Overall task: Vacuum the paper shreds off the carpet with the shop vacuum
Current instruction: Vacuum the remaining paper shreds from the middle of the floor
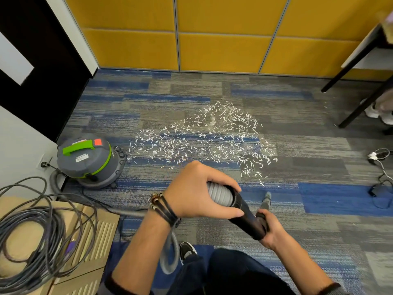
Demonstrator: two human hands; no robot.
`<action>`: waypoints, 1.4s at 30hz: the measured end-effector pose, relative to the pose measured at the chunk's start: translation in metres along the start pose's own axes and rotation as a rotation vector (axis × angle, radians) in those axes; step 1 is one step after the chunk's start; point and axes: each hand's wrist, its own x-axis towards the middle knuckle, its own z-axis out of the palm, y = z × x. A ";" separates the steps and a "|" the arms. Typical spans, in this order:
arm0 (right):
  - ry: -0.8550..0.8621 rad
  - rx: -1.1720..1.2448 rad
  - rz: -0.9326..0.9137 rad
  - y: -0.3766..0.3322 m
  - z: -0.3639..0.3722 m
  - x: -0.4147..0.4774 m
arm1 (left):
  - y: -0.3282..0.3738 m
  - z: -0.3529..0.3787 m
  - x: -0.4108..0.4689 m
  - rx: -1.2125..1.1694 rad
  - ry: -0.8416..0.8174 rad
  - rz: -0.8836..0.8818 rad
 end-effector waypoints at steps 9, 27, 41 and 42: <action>0.040 -0.137 0.045 0.001 0.062 0.032 | -0.028 -0.024 -0.003 0.099 0.018 -0.049; 0.049 -0.196 0.080 -0.032 0.057 0.031 | -0.033 -0.033 0.018 0.062 0.021 -0.058; -0.039 -0.178 0.108 -0.049 0.088 0.040 | -0.029 -0.041 0.035 0.149 0.050 -0.079; -0.047 -0.165 0.105 -0.049 0.097 0.041 | -0.027 -0.045 0.034 0.175 0.030 -0.068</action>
